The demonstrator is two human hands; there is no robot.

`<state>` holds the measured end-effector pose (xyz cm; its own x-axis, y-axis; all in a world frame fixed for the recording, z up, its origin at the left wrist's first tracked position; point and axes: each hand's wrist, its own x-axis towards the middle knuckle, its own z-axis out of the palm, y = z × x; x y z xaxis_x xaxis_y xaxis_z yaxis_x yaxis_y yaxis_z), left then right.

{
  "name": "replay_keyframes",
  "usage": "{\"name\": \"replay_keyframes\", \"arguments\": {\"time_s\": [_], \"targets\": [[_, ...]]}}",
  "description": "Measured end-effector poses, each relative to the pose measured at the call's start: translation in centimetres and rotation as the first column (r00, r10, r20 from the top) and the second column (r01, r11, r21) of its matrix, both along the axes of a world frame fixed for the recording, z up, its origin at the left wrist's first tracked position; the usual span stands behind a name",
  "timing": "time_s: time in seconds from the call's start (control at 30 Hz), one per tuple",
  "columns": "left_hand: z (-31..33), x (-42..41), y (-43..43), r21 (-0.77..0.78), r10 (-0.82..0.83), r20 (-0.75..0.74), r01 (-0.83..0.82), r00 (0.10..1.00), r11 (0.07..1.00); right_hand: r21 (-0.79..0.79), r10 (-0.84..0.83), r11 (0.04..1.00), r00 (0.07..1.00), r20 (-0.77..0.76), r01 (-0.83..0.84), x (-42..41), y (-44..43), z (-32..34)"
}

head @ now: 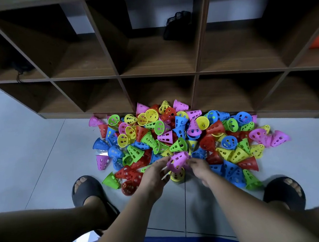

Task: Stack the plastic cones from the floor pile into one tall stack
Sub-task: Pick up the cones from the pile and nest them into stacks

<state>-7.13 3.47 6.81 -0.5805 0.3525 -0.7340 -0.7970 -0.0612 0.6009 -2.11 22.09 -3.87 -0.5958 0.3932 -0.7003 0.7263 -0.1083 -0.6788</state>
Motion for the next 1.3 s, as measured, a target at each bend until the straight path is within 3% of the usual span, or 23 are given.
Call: {"name": "replay_keyframes", "arguments": {"time_s": [0.17,0.3,0.4,0.5,0.63,0.87,1.13,1.3], "targets": [[-2.3,0.6,1.2,-0.074,0.029,0.056,-0.025,0.998,0.997,0.023,-0.351,0.936,0.935,-0.05,0.352,1.1,1.3,2.3],[-4.4,0.8,1.5,-0.127,0.076,0.057,-0.068,0.995,0.99,-0.211,-0.55,0.823,0.833,-0.058,0.528,1.0,1.8,3.2],[-4.9,0.8,1.6,-0.172,0.089,0.037,-0.081,0.995,0.982,-0.417,-0.617,0.726,0.786,-0.042,0.547,0.6,1.9,4.0],[-5.4,0.8,1.3,-0.223,0.07,0.017,-0.065,0.997,0.973,-0.53,-0.588,0.693,0.809,-0.024,0.489,0.4,1.1,4.6],[-6.6,0.9,0.9,-0.251,0.007,0.015,-0.003,1.0,0.968,-0.563,-0.462,0.734,0.887,-0.003,0.38,0.8,0.1,4.1],[-8.0,1.2,-0.4,-0.293,0.029,0.039,-0.016,0.999,0.956,-0.332,-0.224,0.916,0.974,0.039,0.224,2.5,-1.1,1.9],[-9.1,-0.8,-2.6,-0.316,0.089,-0.011,-0.088,0.996,0.945,-0.217,-0.153,0.962,0.986,0.071,0.165,2.5,-0.9,0.7],[-9.7,-1.6,-3.0,-0.293,0.125,-0.032,-0.129,0.992,0.947,-0.187,-0.193,0.96,0.977,0.085,0.206,1.9,0.2,0.0]]}}
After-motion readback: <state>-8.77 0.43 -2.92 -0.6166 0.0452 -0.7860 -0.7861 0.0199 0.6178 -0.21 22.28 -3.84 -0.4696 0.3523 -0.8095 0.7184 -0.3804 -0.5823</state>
